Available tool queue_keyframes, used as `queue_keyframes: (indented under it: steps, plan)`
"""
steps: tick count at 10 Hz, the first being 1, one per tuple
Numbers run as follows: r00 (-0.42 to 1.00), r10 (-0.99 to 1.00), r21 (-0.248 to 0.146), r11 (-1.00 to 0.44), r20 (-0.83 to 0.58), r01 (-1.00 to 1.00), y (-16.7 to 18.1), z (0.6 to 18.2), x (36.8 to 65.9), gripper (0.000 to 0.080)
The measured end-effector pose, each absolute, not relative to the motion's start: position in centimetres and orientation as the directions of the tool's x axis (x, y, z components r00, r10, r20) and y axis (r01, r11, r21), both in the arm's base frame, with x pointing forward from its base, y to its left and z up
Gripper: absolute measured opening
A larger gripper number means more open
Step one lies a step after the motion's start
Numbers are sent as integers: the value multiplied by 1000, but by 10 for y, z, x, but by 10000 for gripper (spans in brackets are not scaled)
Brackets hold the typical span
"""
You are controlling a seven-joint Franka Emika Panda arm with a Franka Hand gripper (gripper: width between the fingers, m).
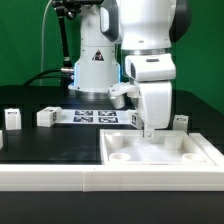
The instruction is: Assemble one leg
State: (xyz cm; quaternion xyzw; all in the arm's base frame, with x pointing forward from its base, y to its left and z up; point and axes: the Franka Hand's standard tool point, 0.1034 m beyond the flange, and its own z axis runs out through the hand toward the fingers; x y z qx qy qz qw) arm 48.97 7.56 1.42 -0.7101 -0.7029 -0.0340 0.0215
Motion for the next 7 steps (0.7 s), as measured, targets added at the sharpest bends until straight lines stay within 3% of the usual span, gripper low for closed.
queue_keyframes:
  steps: [3, 4, 5, 6, 7]
  plan:
    - [20, 997, 15, -21, 79, 1000, 75, 14, 489, 62]
    - [21, 997, 15, -22, 78, 1000, 75, 14, 489, 250]
    - [21, 997, 15, -22, 78, 1000, 75, 14, 489, 250]
    - [21, 997, 15, -23, 78, 1000, 75, 14, 489, 432]
    - [22, 997, 15, -23, 78, 1000, 74, 14, 489, 563]
